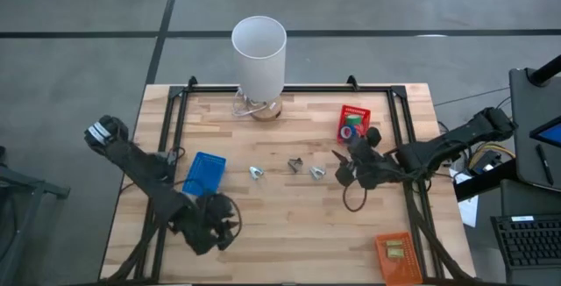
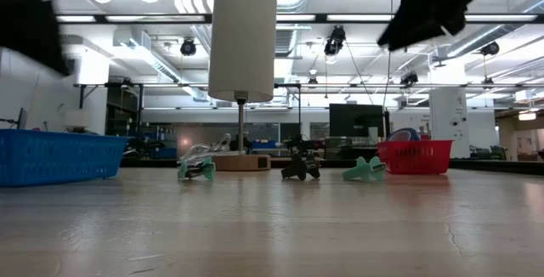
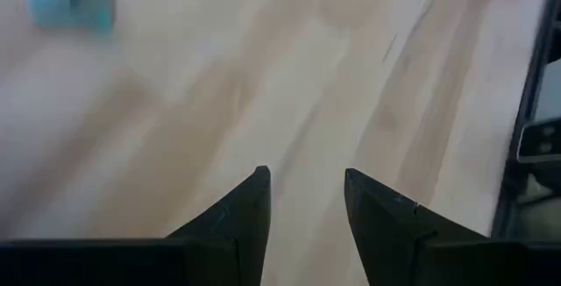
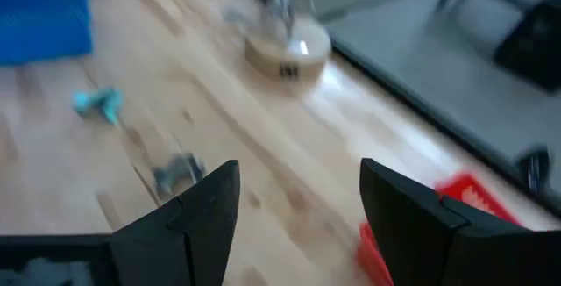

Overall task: Pick and place Stapler, Stapler remover, tape
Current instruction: Put the staples box into the orange bin

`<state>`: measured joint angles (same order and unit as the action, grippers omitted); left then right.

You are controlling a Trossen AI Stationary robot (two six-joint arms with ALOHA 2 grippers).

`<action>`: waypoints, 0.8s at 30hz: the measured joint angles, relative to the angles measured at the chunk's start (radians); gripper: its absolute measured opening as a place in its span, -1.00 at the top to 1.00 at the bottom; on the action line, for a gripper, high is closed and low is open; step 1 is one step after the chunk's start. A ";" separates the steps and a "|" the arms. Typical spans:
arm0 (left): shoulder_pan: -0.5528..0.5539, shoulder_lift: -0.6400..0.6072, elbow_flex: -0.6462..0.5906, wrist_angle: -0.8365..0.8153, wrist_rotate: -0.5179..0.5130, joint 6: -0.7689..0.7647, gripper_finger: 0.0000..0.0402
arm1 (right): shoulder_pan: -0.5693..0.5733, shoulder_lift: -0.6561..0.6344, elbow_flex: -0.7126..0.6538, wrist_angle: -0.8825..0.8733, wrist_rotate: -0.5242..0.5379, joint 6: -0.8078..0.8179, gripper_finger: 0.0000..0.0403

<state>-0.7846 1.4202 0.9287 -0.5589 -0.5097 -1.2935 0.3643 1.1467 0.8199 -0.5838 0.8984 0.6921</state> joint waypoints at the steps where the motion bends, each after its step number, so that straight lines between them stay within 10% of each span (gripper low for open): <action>1: -0.018 0.005 0.000 -0.020 0.021 -0.074 0.26 | 0.008 -0.002 0.000 0.032 0.016 -0.031 -0.15; 10: -0.182 0.089 -0.001 -0.140 0.274 -0.695 0.26 | 0.009 0.031 0.006 0.187 0.025 -0.262 -0.12; 24: -0.220 0.106 0.000 -0.353 0.380 -0.953 0.29 | -0.016 0.035 0.007 0.315 0.048 -0.468 -0.13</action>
<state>-1.0050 1.5262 0.9283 -0.9118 -0.1293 -2.2469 0.3486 1.1812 0.8265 -0.2687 0.9459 0.2242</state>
